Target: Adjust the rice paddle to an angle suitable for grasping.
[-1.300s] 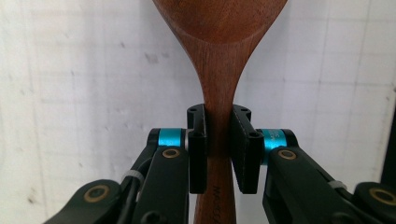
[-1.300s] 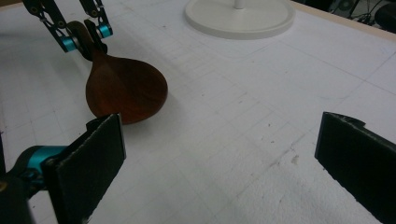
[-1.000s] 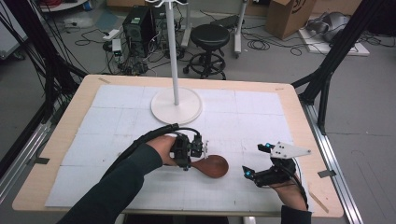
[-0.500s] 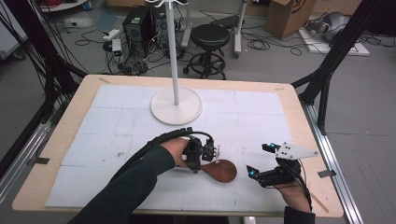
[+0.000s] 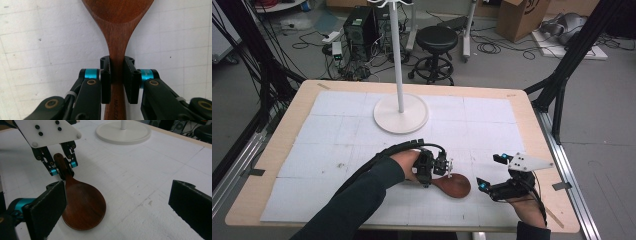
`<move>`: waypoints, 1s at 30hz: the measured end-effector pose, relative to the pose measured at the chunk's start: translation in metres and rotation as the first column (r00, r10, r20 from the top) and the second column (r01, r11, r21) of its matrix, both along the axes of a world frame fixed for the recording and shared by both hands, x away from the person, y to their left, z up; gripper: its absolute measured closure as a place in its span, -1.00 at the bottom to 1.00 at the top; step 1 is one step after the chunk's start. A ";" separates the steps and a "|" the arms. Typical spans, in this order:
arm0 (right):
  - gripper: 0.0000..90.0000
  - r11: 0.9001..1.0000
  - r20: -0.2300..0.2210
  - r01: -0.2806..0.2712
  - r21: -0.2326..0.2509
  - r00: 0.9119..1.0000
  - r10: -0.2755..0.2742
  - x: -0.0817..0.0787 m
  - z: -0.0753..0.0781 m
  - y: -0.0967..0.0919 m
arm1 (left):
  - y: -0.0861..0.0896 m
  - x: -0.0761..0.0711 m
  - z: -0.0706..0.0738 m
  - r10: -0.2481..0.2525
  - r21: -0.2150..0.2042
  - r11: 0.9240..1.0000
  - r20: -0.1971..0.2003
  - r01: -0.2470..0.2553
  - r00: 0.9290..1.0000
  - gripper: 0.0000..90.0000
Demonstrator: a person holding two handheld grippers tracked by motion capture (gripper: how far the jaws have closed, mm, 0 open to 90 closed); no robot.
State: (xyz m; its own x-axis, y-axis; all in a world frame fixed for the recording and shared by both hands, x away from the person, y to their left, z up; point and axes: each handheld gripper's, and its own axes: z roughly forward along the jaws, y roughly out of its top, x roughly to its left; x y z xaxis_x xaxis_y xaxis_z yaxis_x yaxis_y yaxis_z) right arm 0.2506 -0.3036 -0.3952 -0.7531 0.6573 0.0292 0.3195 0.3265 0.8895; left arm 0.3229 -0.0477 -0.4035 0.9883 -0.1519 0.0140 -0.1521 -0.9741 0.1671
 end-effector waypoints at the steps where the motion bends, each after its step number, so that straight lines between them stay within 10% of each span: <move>1: -0.98 1.000 0.001 -0.001 -0.001 1.000 0.001 0.000 0.000 0.000 | 0.000 0.000 -0.001 0.001 0.000 1.000 -0.003 -0.001 1.000 0.74; 17: -0.98 1.000 0.001 -0.006 0.005 1.000 0.006 -0.001 0.000 -0.002 | 0.000 0.004 -0.003 0.060 0.015 0.998 -0.005 -0.060 0.998 0.38; 30: -0.98 1.000 -0.002 -0.013 0.000 1.000 0.013 0.000 0.000 0.001 | 0.031 0.003 0.022 0.133 -0.089 0.987 -0.038 -0.136 0.990 0.21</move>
